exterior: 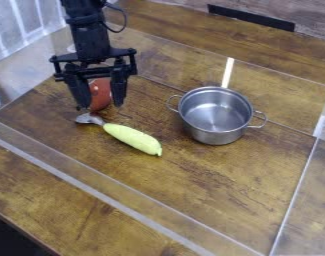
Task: Put the mushroom in the silver pot
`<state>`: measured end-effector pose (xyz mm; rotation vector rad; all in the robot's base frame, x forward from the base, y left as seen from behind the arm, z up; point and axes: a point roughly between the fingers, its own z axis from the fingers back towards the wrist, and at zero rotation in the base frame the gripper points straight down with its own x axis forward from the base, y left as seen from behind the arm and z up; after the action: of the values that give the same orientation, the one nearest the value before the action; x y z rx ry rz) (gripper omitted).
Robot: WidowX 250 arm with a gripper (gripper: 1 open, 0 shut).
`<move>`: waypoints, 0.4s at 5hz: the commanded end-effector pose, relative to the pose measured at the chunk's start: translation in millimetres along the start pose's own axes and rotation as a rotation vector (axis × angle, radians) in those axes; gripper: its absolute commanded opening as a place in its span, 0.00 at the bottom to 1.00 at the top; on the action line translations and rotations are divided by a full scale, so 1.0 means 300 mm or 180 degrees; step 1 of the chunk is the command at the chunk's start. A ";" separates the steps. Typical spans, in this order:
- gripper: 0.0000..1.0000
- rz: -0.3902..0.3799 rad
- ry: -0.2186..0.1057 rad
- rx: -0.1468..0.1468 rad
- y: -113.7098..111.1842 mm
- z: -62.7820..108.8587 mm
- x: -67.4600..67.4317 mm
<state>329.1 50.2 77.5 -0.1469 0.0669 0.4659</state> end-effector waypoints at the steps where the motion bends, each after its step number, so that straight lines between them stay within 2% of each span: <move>1: 0.00 0.0002 -0.0250 -0.0107 -0.027 0.118 0.014; 2: 0.00 -0.0028 -0.0294 -0.0196 -0.082 0.192 0.005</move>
<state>338.0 42.5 105.5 -0.1835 0.0586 0.4894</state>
